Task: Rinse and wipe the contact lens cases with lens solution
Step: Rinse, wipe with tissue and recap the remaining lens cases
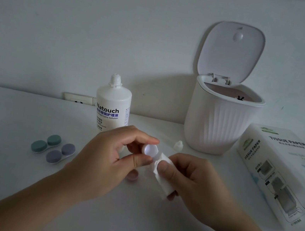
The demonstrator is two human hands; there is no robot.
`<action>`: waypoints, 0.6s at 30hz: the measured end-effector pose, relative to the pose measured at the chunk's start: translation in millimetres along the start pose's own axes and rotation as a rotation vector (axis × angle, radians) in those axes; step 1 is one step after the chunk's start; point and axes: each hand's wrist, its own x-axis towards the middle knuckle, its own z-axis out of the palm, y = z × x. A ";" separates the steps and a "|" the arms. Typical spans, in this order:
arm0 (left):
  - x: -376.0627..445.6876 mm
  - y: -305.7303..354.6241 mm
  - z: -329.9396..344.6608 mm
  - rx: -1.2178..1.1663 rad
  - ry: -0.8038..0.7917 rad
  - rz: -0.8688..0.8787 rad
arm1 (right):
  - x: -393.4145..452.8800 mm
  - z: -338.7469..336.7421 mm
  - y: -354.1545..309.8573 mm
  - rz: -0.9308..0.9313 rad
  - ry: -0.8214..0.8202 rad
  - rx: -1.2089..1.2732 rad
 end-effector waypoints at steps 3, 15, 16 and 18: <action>-1.4 2.0 1.1 -0.064 0.044 -0.021 | 0.7 -0.9 0.0 -0.021 0.006 0.012; 0.2 0.0 -0.2 -0.341 0.021 -0.251 | 5.8 -15.6 -2.8 -0.098 0.294 0.152; 0.0 0.5 1.3 -0.389 -0.014 -0.288 | 6.2 -15.2 -3.1 -0.096 0.317 0.171; 0.1 1.3 4.0 -0.457 -0.059 -0.319 | 6.6 -14.5 -3.2 -0.094 0.342 0.170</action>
